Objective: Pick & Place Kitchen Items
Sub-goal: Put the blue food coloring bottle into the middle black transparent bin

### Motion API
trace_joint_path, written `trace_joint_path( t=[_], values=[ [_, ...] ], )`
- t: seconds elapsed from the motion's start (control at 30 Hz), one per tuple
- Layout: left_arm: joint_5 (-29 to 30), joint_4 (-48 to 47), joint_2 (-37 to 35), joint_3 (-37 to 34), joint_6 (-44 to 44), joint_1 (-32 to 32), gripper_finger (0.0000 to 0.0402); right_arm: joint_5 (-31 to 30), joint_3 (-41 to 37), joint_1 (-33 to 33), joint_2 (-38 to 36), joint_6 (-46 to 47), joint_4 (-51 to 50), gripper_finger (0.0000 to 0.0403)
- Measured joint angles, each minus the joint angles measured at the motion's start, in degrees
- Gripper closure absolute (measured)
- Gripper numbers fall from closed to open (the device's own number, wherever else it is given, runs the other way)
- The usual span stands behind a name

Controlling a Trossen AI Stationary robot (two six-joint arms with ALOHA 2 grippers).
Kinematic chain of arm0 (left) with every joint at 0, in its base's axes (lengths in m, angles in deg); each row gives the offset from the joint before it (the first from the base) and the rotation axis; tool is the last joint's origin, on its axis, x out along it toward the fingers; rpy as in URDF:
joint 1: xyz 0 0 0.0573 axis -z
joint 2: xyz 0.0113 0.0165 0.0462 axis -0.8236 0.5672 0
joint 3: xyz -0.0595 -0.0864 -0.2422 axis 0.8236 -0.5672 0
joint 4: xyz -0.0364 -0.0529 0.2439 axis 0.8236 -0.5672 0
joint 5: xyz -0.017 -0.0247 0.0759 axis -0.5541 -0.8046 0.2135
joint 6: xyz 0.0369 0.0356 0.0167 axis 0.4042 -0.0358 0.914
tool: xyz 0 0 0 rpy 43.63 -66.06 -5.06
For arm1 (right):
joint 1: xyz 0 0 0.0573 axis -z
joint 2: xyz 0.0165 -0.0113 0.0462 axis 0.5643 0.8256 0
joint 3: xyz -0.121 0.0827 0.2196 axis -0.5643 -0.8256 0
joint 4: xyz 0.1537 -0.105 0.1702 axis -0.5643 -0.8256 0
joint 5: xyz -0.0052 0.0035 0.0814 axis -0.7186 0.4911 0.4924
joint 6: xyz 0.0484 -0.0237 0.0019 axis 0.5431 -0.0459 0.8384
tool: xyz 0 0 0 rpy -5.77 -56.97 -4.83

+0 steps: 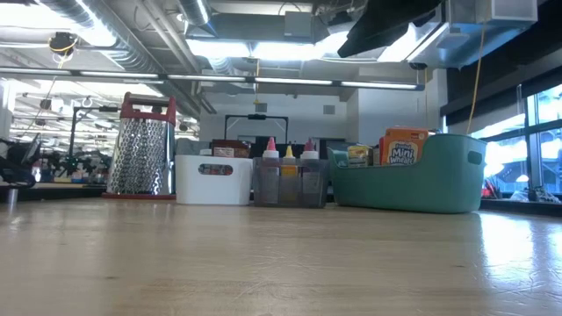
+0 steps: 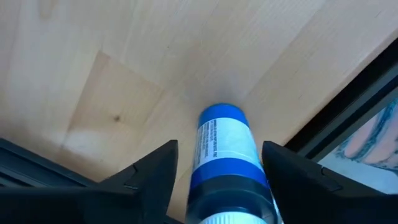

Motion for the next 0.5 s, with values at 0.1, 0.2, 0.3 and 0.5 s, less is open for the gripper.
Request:
trace_joint_path(
  t=[0.1,0.2,0.3,0.5],
  values=[
    [0.02,-0.04,0.04,-0.02,0.25,0.00,0.0193,0.00,-0.02,0.00,0.00,0.00,-0.02,0.0098],
    [0.14,0.38,0.08,-0.02,1.41,0.00,0.0221,0.00,-0.02,0.00,0.00,0.00,-0.02,0.0098],
    [0.23,0.39,0.11,-0.04,3.81,-0.12,0.0249,0.00,-0.01,0.00,0.00,0.00,-0.02,0.0098],
    [0.82,-1.49,0.20,-0.06,9.39,-1.42,0.0270,0.00,-0.01,0.00,0.00,0.00,-0.02,0.0098]
  ],
)
